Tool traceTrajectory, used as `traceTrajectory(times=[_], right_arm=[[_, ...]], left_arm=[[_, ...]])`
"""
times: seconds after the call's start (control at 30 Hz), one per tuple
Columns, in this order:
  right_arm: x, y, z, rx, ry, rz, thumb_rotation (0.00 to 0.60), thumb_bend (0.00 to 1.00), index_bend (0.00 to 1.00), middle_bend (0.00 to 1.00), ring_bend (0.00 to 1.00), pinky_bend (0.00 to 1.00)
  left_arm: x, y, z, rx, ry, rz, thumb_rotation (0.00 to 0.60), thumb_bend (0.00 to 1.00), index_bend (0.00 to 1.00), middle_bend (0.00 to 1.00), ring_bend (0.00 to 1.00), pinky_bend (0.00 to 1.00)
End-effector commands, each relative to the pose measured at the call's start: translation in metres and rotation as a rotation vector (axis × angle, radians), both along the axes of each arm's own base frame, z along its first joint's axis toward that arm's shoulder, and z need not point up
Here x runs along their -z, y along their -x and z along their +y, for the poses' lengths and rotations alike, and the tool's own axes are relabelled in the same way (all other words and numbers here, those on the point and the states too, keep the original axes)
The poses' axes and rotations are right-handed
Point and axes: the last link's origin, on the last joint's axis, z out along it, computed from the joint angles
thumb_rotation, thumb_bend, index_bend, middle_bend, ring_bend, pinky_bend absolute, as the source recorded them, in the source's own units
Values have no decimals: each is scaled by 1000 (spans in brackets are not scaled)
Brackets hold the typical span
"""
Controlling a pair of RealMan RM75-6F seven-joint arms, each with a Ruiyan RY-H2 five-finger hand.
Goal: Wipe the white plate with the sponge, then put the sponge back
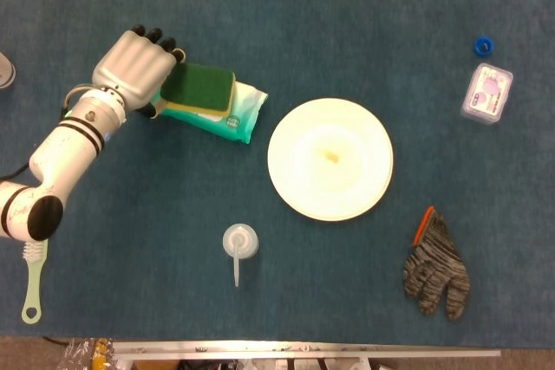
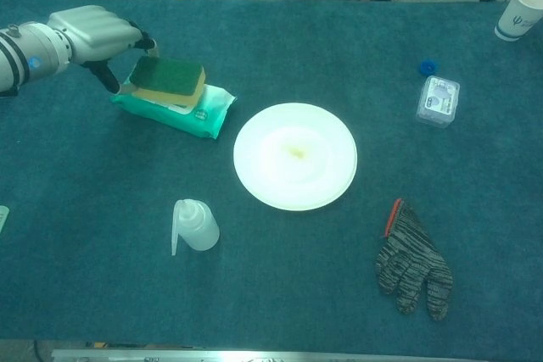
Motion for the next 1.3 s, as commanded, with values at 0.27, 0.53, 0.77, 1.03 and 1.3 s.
traceTrajectory(times=[0.27,0.53,0.77,1.03,1.3], right_arm=[[5,3,-4,-2,-17,-14,564,207,393,372,308,441],[11,3,-10,-12,-36,-25,563,206,393,372,308,441],[11,5,-9,-13,-33,-29,564,206,393,372,308,441],[13,4,-8,-20,-39,-37,564,206,393,371,308,441],[13,4,-7,-23,-42,-44,564,205,393,372,308,441]], left_arm=[[-26,2,-25,-46,-31,44,366,358,375,318,271,347],[-27,-10,-49,-31,-48,65,321,358,374,330,281,357],[-21,-27,-63,54,-29,68,324,358,368,330,281,357],[-6,-44,-77,169,8,146,334,357,363,336,281,357],[10,-61,-87,283,9,246,333,358,364,344,281,357]])
